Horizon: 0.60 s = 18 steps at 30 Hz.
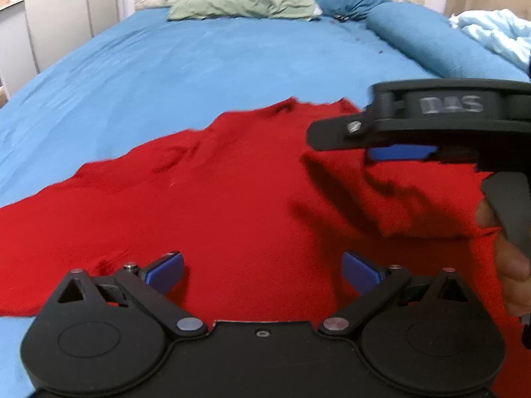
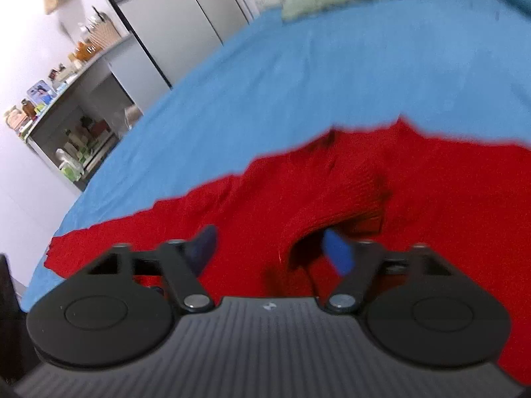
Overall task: Fold small clothes
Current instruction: 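Carry the gripped sleeve across the sweater body and release it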
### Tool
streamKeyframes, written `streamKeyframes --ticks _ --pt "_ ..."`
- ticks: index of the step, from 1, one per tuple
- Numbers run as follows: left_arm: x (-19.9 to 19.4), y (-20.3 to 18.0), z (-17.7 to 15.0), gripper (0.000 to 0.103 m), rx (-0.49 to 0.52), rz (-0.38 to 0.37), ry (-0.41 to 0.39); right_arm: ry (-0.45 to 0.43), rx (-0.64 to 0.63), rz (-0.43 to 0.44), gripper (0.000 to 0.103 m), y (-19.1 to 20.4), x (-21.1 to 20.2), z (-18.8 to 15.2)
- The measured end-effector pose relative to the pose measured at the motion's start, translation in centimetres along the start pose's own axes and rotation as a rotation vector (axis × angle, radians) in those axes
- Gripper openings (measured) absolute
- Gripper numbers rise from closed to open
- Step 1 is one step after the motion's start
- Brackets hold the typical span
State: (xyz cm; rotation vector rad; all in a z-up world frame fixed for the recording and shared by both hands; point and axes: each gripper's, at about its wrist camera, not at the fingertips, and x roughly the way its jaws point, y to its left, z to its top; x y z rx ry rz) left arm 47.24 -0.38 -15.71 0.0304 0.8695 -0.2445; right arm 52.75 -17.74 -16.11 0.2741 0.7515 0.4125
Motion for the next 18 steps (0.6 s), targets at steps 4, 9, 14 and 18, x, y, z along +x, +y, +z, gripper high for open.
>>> streamKeyframes --ticks 4,9,14,18 --pt "-0.3 -2.3 1.8 0.101 0.027 -0.046 -0.058 -0.078 -0.026 -0.089 0.096 -1.8 -4.7 0.9" --pt "2.2 -6.5 5.6 0.093 0.123 -0.023 -0.075 -0.129 0.070 -0.247 0.099 -6.2 -9.9 0.5" --pt "5.7 -7.4 6.3 0.066 0.151 -0.018 0.012 -0.097 0.133 -0.355 0.099 -9.4 -12.6 -2.2" --pt "7.0 -7.1 5.6 0.045 0.186 0.032 0.034 -0.075 0.170 -0.406 0.099 -10.7 -13.0 -4.3"
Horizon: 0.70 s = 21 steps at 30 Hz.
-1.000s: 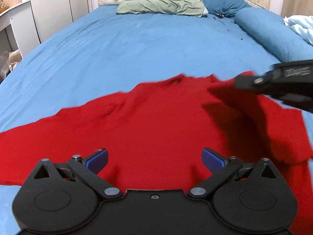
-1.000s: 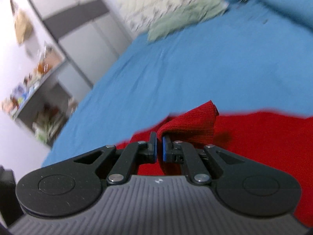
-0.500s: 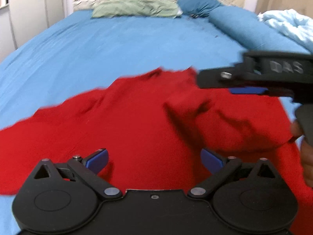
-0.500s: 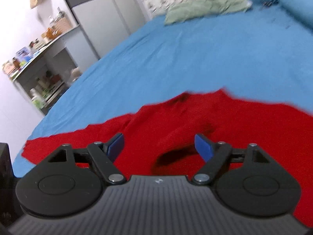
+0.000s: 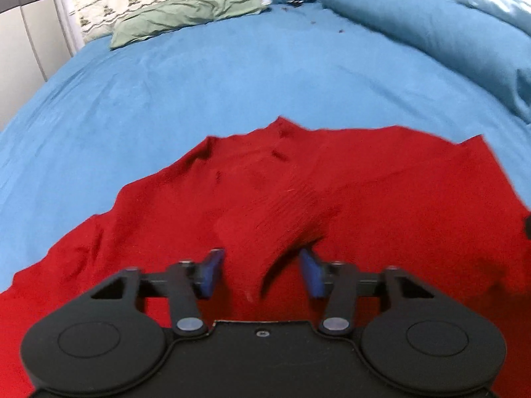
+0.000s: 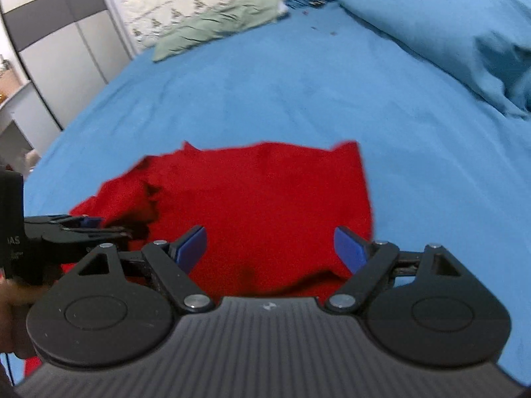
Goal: Fold small clothes
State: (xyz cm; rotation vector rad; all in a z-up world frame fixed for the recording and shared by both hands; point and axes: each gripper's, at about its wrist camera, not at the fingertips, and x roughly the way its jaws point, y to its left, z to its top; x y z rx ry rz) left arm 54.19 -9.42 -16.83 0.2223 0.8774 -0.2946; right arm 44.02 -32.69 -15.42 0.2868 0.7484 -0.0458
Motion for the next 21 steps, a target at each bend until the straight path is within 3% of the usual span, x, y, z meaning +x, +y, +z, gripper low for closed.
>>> streamKeyframes --ticks 5,12,17,20,21 --pt "-0.1 3.3 -1.2 0.044 -0.190 0.039 0.026 0.011 0.047 -0.039 0.099 -1.3 0.1 -0.7" --pt "-1.5 7.8 -4.0 0.043 -0.534 0.007 -0.006 0.029 0.056 -0.051 0.099 -2.2 -0.5 -1.2" --pt "-1.0 7.7 -4.1 0.054 -0.507 -0.076 -0.025 0.051 0.060 -0.058 0.099 -2.5 0.0 -1.5" --pt "-0.5 8.1 -3.6 0.054 -0.523 -0.093 -0.034 0.062 0.039 -0.067 0.099 -2.3 0.0 -1.9" --pt "-0.5 7.9 -3.2 0.049 -0.524 -0.085 -0.036 0.064 0.022 -0.079 0.099 -2.0 0.2 -2.1"
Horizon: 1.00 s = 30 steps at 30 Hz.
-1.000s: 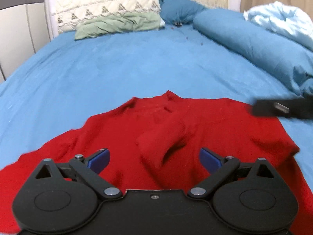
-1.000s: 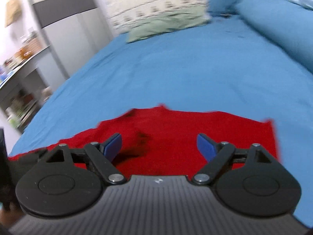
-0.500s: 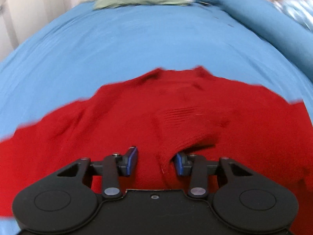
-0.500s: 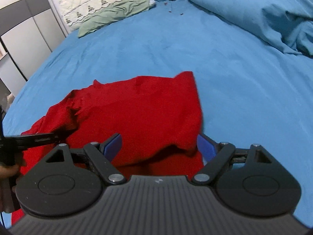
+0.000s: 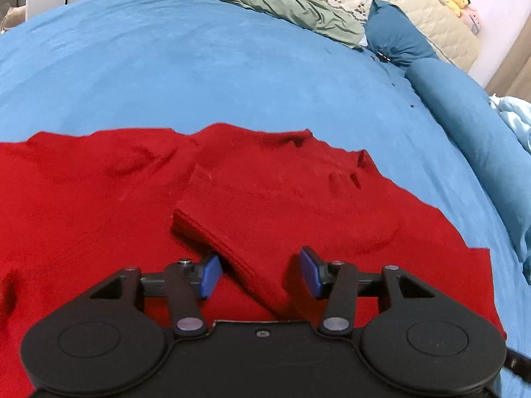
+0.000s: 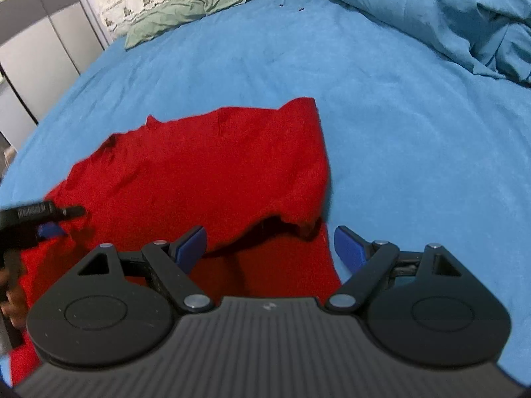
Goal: Fold small clothes
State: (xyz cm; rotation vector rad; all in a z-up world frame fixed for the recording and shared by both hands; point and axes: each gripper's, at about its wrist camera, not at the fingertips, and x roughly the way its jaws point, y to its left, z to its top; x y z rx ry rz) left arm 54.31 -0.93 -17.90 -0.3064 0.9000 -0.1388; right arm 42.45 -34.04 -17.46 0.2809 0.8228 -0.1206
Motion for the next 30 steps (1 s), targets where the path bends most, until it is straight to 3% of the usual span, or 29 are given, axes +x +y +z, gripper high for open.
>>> streamKeyframes --ticks 3,7,11,14,19,24,27,30 --pt "0.2 0.1 1.0 0.004 -0.006 0.042 -0.013 0.012 -0.072 -0.065 0.101 0.5 0.2 -0.8" --pt "-1.6 0.7 2.5 0.004 -0.008 0.044 -0.092 0.036 -0.166 -0.151 0.101 1.0 1.7 -1.5" --pt "-4.6 1.6 2.9 0.004 0.035 0.138 -0.212 0.024 -0.201 -0.195 0.101 1.0 3.2 -1.3" --pt "-5.7 3.2 2.2 0.004 0.020 0.180 -0.244 0.012 -0.206 -0.213 0.101 1.3 4.1 -0.7" --pt "-5.0 4.7 0.4 0.004 -0.006 0.176 -0.192 0.000 -0.152 -0.299 0.101 -0.1 4.2 0.3" --pt "-3.9 5.4 -1.0 0.006 -0.004 0.155 -0.134 0.028 -0.050 -0.244 0.101 -3.3 3.6 0.2" --pt "-4.6 6.2 -1.7 0.015 -0.018 0.174 -0.107 0.049 -0.101 -0.227 0.102 -3.3 3.4 0.5" --pt "-6.2 6.8 -2.2 0.034 0.002 0.244 -0.095 0.081 -0.123 -0.177 0.102 -3.8 2.7 1.1"
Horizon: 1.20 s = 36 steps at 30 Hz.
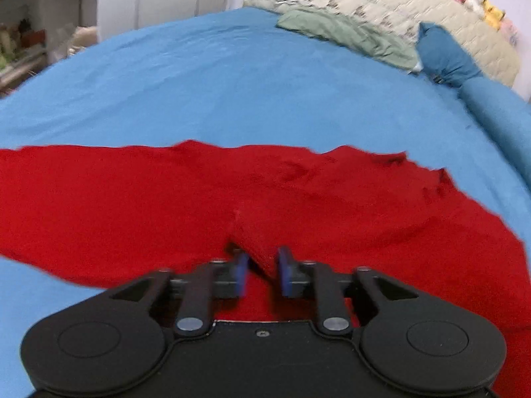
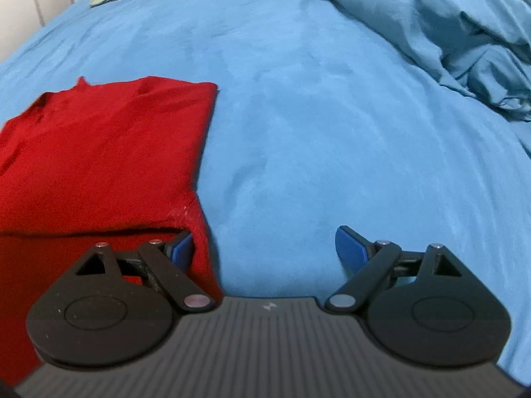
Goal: Fold small clothes
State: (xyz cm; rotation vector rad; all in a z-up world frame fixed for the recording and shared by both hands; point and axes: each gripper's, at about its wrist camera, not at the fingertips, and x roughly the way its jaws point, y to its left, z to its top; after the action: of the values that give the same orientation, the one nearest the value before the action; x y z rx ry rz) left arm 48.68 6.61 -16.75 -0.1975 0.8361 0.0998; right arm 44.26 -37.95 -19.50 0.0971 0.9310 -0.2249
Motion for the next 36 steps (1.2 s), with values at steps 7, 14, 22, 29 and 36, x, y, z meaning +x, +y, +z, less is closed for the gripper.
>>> streamKeyframes --ticks 7,14,22,29,36 --pt "-4.4 -1.0 0.4 0.072 0.115 0.021 -0.104 -0.084 -0.140 0.224 0.103 5.0 -4.5 1.5" --pt "-1.6 -4.4 1.2 0.072 0.198 -0.047 -0.082 0.009 -0.011 0.193 0.103 8.1 2.0 1.3" --pt "2.3 -4.4 0.4 0.072 0.222 -0.073 0.044 -0.111 -0.073 0.225 0.103 8.4 0.6 3.6" --pt "2.7 -4.5 -0.1 0.073 0.237 -0.058 0.032 -0.070 0.006 0.188 0.103 8.5 7.9 8.9" --pt "0.9 -4.7 1.5 0.073 0.170 -0.042 0.027 -0.087 -0.076 0.244 0.103 8.5 6.0 9.8"
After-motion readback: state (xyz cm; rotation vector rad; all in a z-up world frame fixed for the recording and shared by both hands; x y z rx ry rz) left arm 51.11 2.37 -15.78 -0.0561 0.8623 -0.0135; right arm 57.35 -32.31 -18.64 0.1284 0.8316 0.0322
